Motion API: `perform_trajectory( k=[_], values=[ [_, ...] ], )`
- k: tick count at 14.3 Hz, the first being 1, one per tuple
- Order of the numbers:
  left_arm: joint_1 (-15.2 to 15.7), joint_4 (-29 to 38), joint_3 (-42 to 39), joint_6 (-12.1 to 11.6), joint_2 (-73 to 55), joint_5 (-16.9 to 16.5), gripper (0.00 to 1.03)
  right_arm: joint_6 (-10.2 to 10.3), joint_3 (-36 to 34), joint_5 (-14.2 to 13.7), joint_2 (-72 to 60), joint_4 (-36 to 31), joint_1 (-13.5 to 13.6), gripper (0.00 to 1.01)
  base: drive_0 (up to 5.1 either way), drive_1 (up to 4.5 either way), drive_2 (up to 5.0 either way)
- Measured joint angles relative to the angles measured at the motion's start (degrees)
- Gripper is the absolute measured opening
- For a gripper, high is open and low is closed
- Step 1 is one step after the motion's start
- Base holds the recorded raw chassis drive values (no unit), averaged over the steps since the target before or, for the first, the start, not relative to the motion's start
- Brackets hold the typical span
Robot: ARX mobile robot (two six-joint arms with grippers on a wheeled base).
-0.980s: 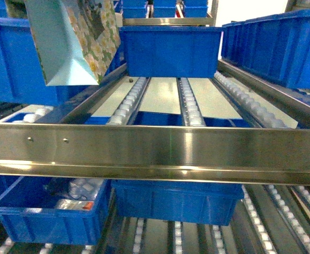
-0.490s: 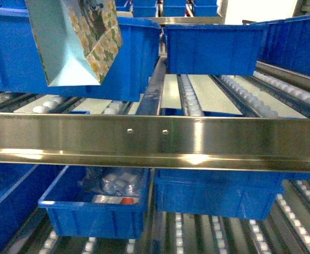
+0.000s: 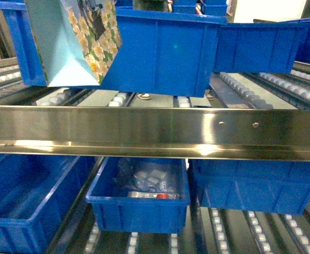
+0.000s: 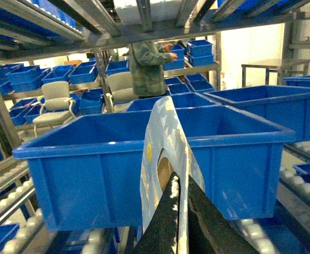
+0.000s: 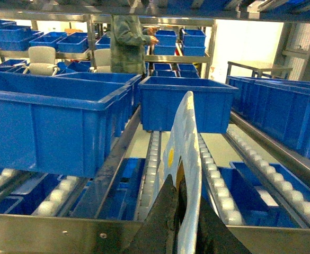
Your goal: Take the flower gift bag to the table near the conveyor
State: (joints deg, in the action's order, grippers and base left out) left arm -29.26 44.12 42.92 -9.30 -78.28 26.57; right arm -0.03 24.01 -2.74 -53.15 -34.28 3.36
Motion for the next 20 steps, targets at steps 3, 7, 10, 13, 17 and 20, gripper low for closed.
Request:
perform_trajectory(
  k=[3, 7, 10, 13, 17, 20],
  values=[
    [0.0, -0.1, 0.0, 0.0, 0.0, 0.0, 0.02, 0.0, 0.0, 0.0, 0.0, 0.1, 0.0, 0.03, -4.9, 2.48, 2.5],
    [0.0, 0.1, 0.0, 0.0, 0.0, 0.0, 0.02, 0.0, 0.0, 0.0, 0.0, -0.1, 0.0, 0.03, -4.9, 2.51, 2.5],
    [0.0, -0.1, 0.0, 0.0, 0.0, 0.0, 0.02, 0.0, 0.0, 0.0, 0.0, 0.0, 0.0, 0.03, -4.9, 2.45, 2.4],
    [0.0, 0.0, 0.0, 0.0, 0.0, 0.0, 0.02, 0.0, 0.0, 0.0, 0.0, 0.0, 0.0, 0.03, -5.0, 2.37, 2.4],
    [0.0, 0.0, 0.0, 0.0, 0.0, 0.0, 0.02, 0.0, 0.0, 0.0, 0.0, 0.1, 0.0, 0.03, -4.9, 2.48, 2.5],
    [0.1, 0.0, 0.0, 0.0, 0.0, 0.0, 0.02, 0.0, 0.0, 0.0, -0.1, 0.0, 0.0, 0.03, -4.6, 1.28, 3.6]
  ],
)
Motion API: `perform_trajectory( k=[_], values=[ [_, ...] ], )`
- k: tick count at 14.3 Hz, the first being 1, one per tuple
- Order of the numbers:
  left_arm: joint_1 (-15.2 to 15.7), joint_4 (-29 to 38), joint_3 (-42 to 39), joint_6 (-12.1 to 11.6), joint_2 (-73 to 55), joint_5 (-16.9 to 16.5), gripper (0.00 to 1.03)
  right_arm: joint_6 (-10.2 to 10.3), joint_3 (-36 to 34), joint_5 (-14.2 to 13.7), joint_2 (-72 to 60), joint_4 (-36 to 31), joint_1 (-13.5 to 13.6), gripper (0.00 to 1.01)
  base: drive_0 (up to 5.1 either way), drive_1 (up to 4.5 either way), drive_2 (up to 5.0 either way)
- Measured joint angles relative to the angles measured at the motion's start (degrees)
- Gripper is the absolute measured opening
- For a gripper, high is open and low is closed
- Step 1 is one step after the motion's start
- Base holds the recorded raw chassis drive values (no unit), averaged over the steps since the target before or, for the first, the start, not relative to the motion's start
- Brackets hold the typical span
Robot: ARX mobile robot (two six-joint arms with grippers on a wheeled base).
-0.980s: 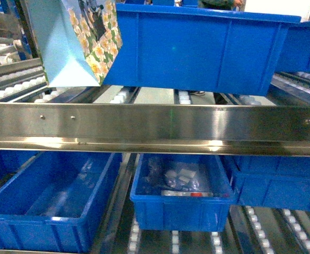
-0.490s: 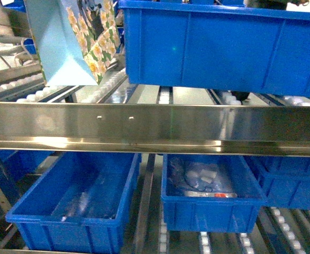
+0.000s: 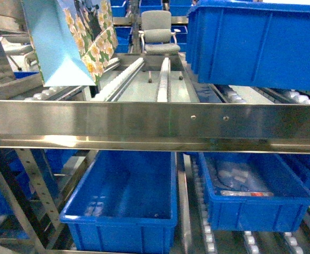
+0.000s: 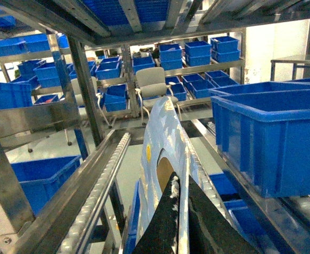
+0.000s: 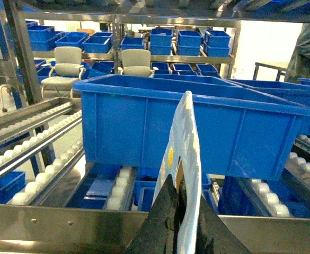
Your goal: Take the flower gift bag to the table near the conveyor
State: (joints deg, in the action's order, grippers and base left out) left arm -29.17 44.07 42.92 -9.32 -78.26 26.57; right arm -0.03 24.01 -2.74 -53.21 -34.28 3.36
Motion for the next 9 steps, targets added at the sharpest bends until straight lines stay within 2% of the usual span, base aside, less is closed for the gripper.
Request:
perform_trajectory(
  k=[4, 9],
  values=[
    [0.0, -0.1, 0.0, 0.0, 0.0, 0.0, 0.02, 0.0, 0.0, 0.0, 0.1, 0.0, 0.0, 0.03, -4.4, 0.78, 4.1],
    [-0.1, 0.1, 0.0, 0.0, 0.0, 0.0, 0.02, 0.0, 0.0, 0.0, 0.1, 0.0, 0.0, 0.03, -4.9, 1.71, 3.2]
  ],
)
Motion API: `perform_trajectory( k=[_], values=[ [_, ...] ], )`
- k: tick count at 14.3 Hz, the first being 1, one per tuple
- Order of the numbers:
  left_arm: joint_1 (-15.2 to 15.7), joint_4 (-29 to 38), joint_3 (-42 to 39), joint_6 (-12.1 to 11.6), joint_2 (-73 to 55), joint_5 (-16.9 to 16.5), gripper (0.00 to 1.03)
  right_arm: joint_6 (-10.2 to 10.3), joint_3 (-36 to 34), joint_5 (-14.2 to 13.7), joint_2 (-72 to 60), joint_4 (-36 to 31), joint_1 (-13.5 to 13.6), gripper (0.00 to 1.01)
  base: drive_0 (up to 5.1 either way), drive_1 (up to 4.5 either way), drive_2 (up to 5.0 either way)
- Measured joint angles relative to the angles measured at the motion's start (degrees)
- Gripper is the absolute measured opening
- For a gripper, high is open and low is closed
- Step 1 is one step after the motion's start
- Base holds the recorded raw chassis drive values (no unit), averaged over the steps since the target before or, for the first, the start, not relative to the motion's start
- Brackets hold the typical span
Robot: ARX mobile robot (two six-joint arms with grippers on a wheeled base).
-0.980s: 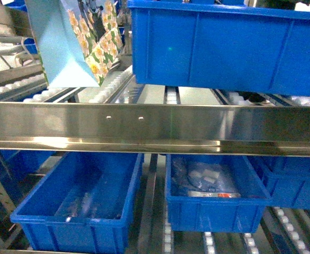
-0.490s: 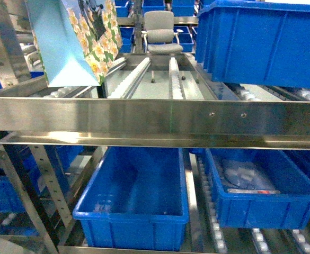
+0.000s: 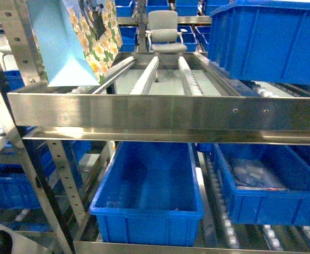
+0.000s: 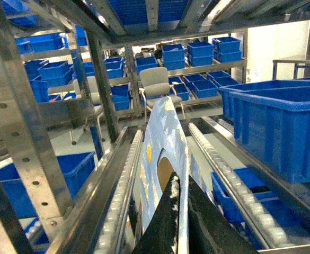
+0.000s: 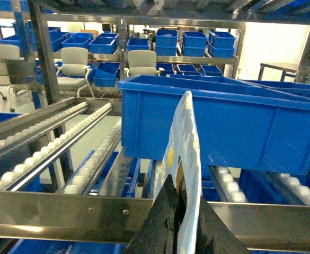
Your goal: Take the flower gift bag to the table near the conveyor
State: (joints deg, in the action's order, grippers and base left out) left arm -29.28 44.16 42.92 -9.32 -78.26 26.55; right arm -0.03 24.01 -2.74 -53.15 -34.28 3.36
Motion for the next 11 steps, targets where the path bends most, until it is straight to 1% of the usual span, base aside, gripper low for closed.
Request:
perform_trajectory(
  k=[6, 9, 11],
  values=[
    [0.2, 0.0, 0.0, 0.0, 0.0, 0.1, 0.02, 0.0, 0.0, 0.0, 0.0, 0.0, 0.0, 0.03, -4.9, 2.45, 2.4],
    [0.1, -0.1, 0.0, 0.0, 0.0, 0.0, 0.02, 0.0, 0.0, 0.0, 0.0, 0.0, 0.0, 0.03, -4.6, 1.18, 3.8],
    [0.1, 0.0, 0.0, 0.0, 0.0, 0.0, 0.02, 0.0, 0.0, 0.0, 0.0, -0.1, 0.0, 0.03, -4.9, 2.53, 2.5]
  ],
)
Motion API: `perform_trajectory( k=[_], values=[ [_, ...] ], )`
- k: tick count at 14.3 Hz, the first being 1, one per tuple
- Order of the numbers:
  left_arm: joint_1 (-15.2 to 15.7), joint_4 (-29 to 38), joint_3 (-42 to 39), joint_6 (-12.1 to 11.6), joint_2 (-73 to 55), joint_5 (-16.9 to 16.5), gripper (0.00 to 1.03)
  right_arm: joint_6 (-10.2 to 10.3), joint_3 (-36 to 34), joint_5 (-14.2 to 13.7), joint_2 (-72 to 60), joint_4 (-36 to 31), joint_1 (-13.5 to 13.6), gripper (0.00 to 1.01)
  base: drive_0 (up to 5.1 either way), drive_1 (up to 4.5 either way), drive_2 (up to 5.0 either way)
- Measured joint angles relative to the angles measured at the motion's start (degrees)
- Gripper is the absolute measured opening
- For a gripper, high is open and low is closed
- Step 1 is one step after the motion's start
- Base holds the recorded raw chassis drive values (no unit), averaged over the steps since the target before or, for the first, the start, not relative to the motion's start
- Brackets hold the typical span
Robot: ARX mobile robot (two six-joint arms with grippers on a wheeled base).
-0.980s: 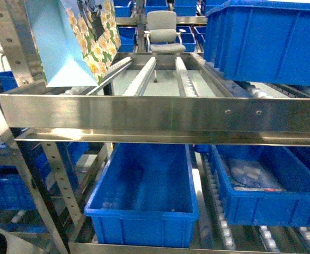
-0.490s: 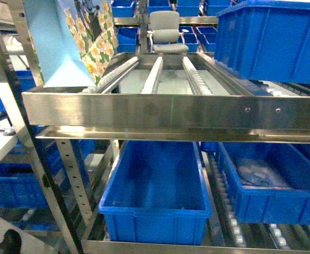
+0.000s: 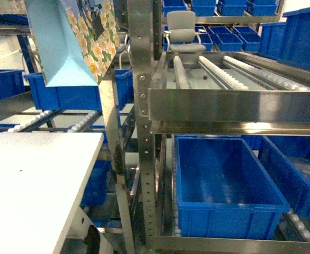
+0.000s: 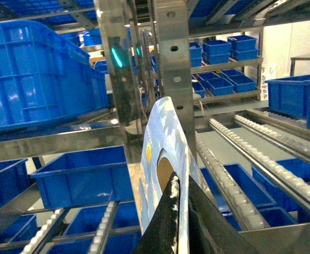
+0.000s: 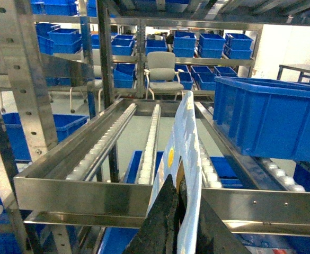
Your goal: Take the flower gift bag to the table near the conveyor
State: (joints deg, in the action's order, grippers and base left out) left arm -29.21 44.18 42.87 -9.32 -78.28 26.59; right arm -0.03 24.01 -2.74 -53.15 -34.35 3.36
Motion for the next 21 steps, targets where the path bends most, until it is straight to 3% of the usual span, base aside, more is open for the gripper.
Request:
perform_trajectory(
  k=[6, 21],
  values=[
    [0.0, 0.0, 0.0, 0.0, 0.0, 0.0, 0.02, 0.0, 0.0, 0.0, 0.0, 0.1, 0.0, 0.03, -4.9, 2.46, 2.5],
    [0.0, 0.0, 0.0, 0.0, 0.0, 0.0, 0.02, 0.0, 0.0, 0.0, 0.0, 0.0, 0.0, 0.03, -4.6, 1.12, 3.8]
  ],
)
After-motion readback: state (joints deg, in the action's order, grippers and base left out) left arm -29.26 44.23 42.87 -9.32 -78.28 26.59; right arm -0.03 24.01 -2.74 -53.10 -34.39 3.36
